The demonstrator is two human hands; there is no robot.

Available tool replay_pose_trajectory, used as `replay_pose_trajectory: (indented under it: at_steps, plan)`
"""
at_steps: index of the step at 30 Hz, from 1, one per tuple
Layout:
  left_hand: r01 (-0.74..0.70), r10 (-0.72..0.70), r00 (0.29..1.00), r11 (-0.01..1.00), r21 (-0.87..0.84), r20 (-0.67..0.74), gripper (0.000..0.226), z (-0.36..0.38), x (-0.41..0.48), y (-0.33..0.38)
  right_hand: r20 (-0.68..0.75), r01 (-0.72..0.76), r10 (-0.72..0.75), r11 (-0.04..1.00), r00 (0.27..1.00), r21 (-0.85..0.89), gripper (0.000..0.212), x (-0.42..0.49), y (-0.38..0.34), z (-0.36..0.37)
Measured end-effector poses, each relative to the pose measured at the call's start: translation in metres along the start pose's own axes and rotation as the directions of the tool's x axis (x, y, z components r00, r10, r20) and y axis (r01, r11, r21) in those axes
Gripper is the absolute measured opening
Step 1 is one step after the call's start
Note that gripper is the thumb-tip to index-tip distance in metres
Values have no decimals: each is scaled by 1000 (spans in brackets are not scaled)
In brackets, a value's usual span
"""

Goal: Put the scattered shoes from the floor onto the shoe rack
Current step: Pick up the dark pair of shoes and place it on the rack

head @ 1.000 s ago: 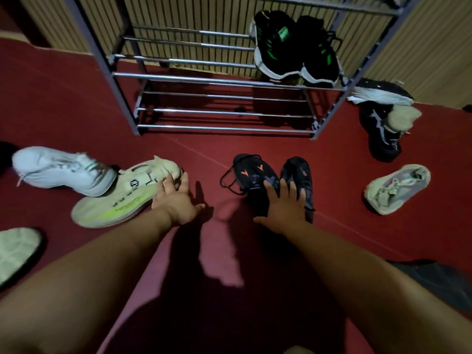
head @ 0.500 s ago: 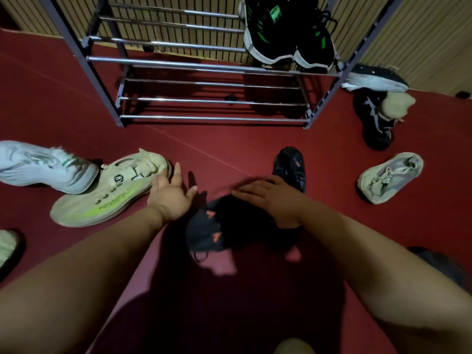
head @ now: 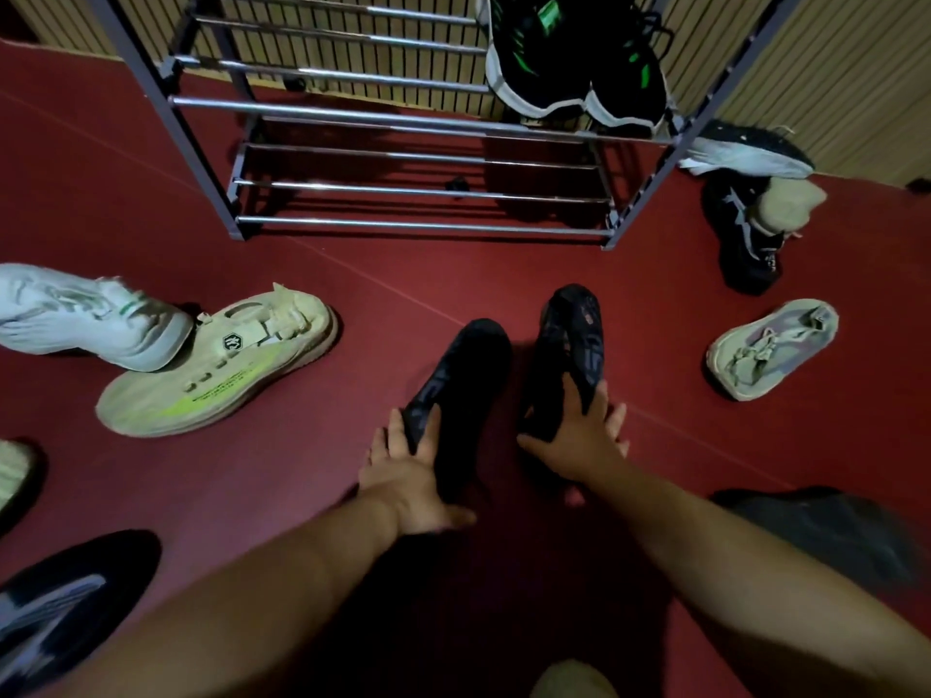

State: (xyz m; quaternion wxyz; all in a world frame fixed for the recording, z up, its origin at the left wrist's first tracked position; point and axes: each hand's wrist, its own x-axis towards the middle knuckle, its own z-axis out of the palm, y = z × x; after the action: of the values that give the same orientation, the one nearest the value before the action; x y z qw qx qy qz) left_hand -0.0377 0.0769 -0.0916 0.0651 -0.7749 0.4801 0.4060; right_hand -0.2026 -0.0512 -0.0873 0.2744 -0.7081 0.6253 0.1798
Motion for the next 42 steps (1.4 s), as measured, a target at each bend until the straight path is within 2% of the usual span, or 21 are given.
replay_pose_trajectory:
  at_steps: [2,4,9,13,15,19,23,27,30,33,37,39,42]
  plan:
    - [-4,10,998,996,87,-68,118,17,-2,4,31,31,-29,997,999,-73,107,-4,16,16]
    - [1,16,985,995,99,-170,109,26,1,1,-5,103,-105,986,994,-131,100,-7,21,25]
    - [-41,34,954,999,-17,-298,104,28,8,-5,-15,282,-295,926,955,-251,79,-7,43,22]
    - [-79,25,928,988,-130,-371,103,21,16,4,70,391,-388,874,919,-289,77,-7,84,15]
    - [-45,-7,927,991,-129,-375,106,21,21,7,39,353,-355,899,934,-259,83,-8,82,17]
    - [57,-79,936,996,-74,-343,113,26,30,14,0,153,-155,974,988,-170,102,-6,53,23]
    - [69,-83,923,996,-50,-377,109,23,32,17,-11,130,-137,960,990,-249,92,0,50,23]
    - [13,-80,910,986,-164,-406,105,16,29,13,-38,204,-210,970,977,-131,80,0,62,19]
    - [-43,-104,888,951,-306,-449,106,10,23,17,-155,273,-270,962,950,-2,74,-1,63,12]
    - [-120,-90,866,917,-380,-492,98,0,17,23,-302,369,-319,921,898,124,71,-5,49,5]
    - [-258,-50,779,883,-392,-625,96,-11,6,26,-403,484,-399,866,823,130,84,-17,32,-8]
    - [-291,-73,740,862,-415,-669,96,-21,-2,27,-474,507,-408,856,781,99,81,-23,25,-15]
    - [-299,-92,725,851,-433,-682,98,-37,-15,27,-543,535,-410,840,733,88,74,-32,12,-26]
